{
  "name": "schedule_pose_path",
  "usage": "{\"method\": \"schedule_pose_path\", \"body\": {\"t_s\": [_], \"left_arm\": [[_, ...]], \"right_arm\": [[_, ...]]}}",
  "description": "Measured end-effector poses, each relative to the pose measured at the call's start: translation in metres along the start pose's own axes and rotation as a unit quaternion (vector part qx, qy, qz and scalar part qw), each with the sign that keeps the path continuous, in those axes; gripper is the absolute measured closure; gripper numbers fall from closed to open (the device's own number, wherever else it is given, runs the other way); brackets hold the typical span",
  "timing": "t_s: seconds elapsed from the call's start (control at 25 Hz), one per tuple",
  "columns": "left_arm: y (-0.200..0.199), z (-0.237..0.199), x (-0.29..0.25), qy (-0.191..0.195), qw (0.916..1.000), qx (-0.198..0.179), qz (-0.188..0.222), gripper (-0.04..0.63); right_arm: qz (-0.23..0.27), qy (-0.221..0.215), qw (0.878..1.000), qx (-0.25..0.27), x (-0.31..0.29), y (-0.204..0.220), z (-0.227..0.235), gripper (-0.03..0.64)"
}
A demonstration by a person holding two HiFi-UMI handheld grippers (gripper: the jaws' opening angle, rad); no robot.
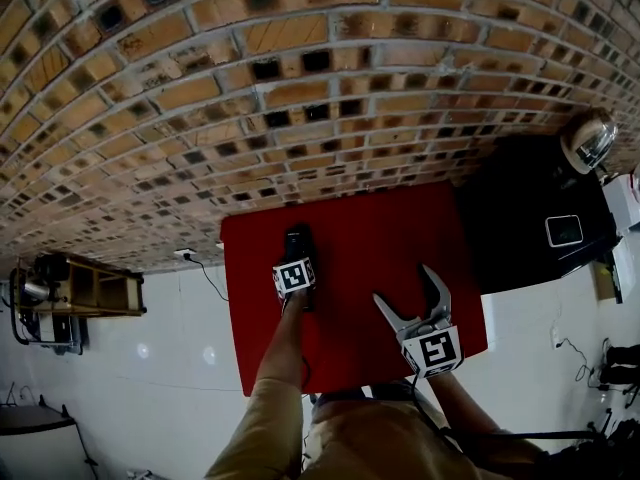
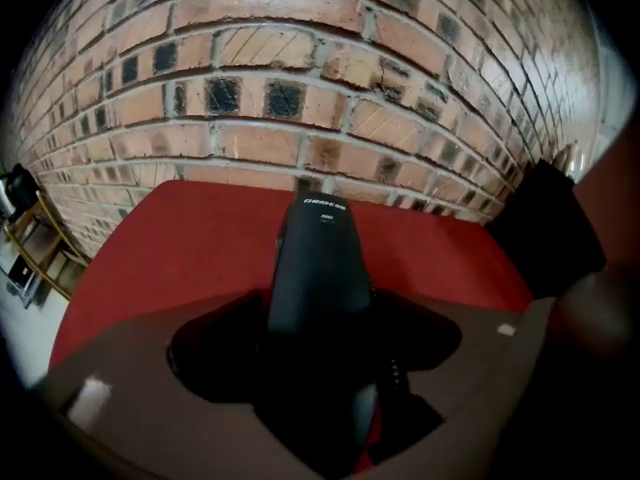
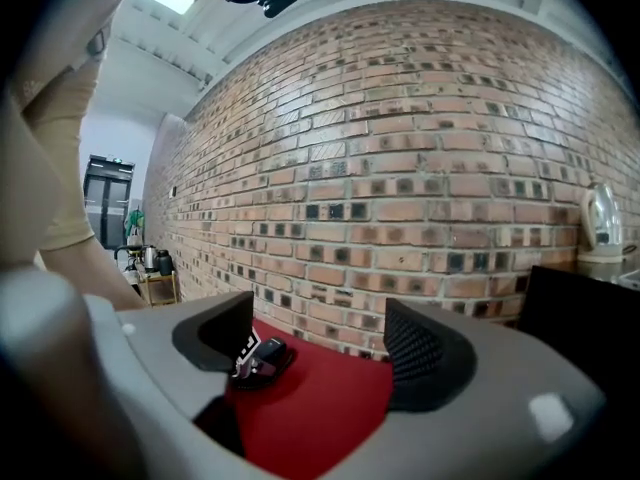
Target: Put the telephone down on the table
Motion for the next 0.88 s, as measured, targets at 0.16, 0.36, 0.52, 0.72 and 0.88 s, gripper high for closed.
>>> {"method": "schedule_pose_path", "body": {"t_s": [0.16,0.36,0.52,0.72,0.88], "left_arm": [[-0.040,0.030,0.074,0.020,0.9975,-0.011,0.066,0.181],[-0.121,0.110,0.248,0.044,0.9626,-0.080,0.255,0.181],[-0.167,0.170,0.389,0.039,0.9102,-0.157,0.381,0.183],[-0.170,0.220,0.467,0.009,0.8744,-0.232,0.426,0.186],[-0.171,0.235,0.476,0.005,0.8679,-0.232,0.439,0.210]], "right_arm": [[0.007,-0.019,1.000,-0.022,-0.001,-0.014,0.001,0.216],[0.045,-0.027,0.997,-0.062,-0.001,-0.061,0.012,0.216],[0.089,-0.029,0.993,-0.073,-0.003,-0.105,0.018,0.218],[0.108,-0.022,0.992,-0.068,0.008,-0.131,0.024,0.222],[0.110,-0.026,0.992,-0.063,0.011,-0.139,0.021,0.227]]}}
Point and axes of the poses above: the fingertips, and each gripper's own axes: x backward along the fingers, z to its right, y out of its underside, the point moved 4 cm from there along x, backward along the fingers, and after that the axes turned 8 degrees about y, right-handed, at the moved point
